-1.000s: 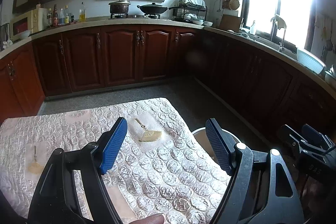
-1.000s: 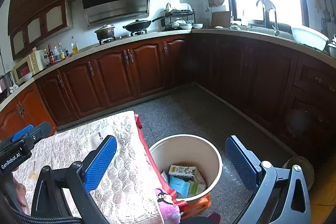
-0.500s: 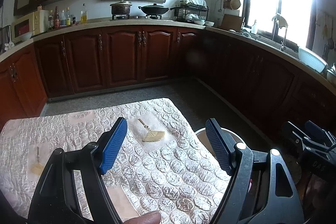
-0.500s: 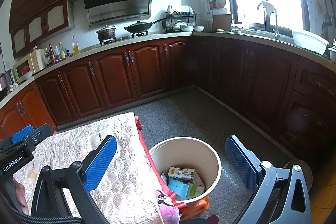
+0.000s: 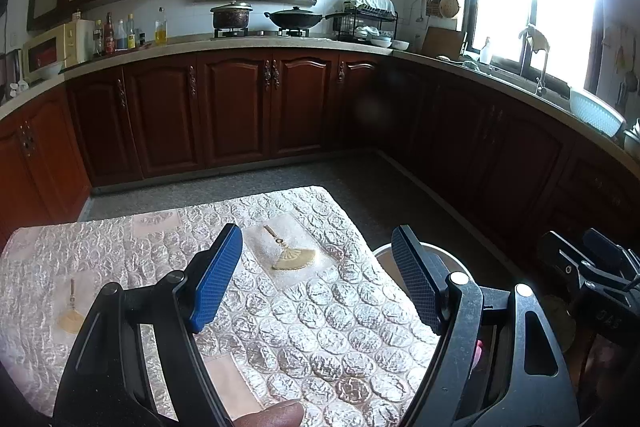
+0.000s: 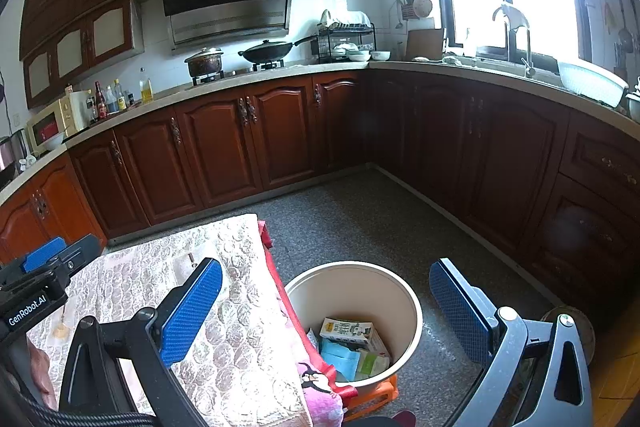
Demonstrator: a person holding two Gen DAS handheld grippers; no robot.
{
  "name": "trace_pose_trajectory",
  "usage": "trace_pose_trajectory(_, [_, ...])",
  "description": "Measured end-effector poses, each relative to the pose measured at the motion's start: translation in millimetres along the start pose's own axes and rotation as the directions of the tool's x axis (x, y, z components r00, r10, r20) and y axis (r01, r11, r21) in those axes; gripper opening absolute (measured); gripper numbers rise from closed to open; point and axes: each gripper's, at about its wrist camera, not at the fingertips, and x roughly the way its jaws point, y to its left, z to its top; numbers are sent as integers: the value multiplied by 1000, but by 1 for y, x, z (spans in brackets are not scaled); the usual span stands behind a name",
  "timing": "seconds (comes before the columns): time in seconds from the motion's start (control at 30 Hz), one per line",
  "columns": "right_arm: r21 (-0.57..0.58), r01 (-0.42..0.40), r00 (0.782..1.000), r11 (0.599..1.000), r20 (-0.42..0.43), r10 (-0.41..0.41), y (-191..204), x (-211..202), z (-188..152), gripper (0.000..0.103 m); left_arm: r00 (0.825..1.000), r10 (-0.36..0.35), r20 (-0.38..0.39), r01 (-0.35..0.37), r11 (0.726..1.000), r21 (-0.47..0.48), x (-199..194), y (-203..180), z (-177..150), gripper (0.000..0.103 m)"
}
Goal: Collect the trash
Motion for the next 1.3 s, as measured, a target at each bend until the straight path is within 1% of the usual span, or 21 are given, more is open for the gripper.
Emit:
trace_pose_trajectory(0.43, [0,-6,1000,1000,9,6,0,1,0,103,999,21,27,-21,999,25,-3,-7,-1,76])
trace_pose_trajectory(0.9, [-11,-2,1000,1000,23,3,2,1,3,103,998,28,50,-30,999,28,-5,-10,3,76])
trace_pose_trajectory(1.3, [-13,-2,1000,1000,21,2,2,3,2,103,998,30,50,-32,999,32,-4,-12,3,76])
